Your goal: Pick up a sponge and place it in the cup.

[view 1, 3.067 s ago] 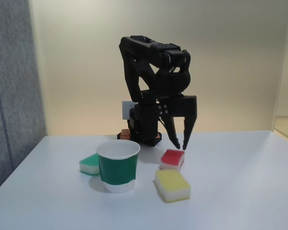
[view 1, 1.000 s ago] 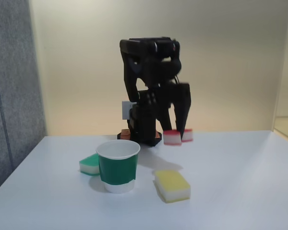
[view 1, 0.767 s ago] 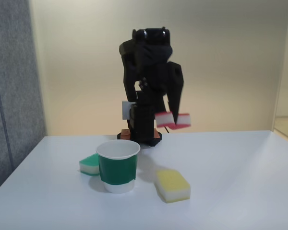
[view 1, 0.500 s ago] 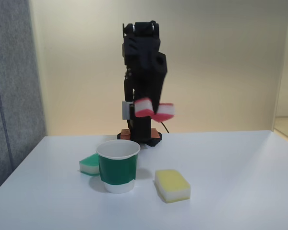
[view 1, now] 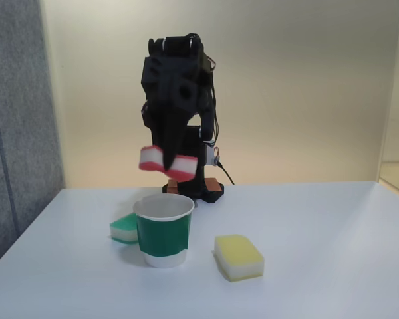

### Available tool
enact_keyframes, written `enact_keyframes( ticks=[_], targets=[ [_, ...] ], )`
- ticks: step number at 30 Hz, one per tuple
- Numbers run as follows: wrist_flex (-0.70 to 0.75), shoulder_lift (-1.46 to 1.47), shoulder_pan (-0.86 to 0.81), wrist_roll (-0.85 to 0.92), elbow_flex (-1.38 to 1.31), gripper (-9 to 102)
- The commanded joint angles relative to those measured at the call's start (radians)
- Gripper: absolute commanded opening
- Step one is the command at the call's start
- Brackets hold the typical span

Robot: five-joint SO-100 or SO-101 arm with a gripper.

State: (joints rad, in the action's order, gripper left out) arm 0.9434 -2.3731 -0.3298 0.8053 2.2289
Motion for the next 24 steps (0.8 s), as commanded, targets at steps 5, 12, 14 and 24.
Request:
enact_keyframes(
  ticks=[5, 12, 14, 24],
  targets=[
    [0.043, -0.011, -0.015, 0.035, 0.011, 7],
    [0.038, -0.011, -0.009, 0.055, 0.018, 22],
    [0.038, -0.011, -0.009, 0.069, 0.018, 24],
    [0.009, -0.04, 0.002, 0.061, 0.025, 27]
  ],
)
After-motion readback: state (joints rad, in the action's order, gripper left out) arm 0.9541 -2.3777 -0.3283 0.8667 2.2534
